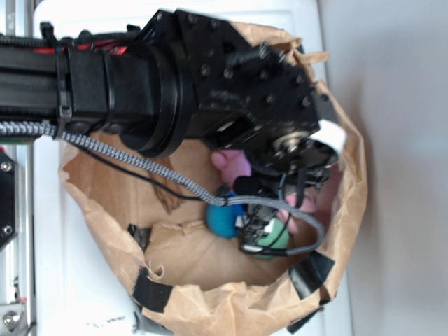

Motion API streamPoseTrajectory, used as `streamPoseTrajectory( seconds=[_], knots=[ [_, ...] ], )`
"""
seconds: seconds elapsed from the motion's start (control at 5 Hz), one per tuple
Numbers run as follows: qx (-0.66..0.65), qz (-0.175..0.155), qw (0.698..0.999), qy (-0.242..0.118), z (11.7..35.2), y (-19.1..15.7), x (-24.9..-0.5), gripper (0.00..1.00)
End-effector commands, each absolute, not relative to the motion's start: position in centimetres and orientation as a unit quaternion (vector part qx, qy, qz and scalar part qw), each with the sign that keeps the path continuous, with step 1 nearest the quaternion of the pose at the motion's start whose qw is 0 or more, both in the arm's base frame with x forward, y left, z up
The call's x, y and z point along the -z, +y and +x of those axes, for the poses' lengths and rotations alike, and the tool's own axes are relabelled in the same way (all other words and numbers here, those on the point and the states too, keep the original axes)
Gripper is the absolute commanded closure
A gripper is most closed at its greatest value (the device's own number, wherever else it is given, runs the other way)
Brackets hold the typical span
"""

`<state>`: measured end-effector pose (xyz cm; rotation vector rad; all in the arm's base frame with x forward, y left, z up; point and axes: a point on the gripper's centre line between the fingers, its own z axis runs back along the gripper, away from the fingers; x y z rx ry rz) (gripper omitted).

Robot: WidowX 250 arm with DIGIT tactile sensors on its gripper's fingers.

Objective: Grab the pink bunny.

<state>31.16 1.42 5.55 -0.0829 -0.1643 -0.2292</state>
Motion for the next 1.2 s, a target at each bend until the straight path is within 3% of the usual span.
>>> streamPoseTrajectory(
  seconds=[0.0, 0.2, 0.4, 0.6, 0.8, 1.0],
  knots=[
    [0.170, -0.099, 0.979, -0.044, 30.5, -1.3, -5.3, 0.00],
    [0.155, -0.115, 0.980, -0.052, 30.6, -2.1, -4.4, 1.00],
    [0.148, -0.115, 0.979, -0.084, 30.0, -2.1, -4.3, 1.00],
    [0.139, -0.123, 0.979, -0.084, 28.5, -1.7, -5.4, 1.00],
    [0.126, -0.118, 0.979, -0.106, 26.6, -1.6, -7.4, 1.00],
    [0.098, -0.122, 0.982, -0.106, 25.2, -0.9, -11.8, 1.00]
  ],
)
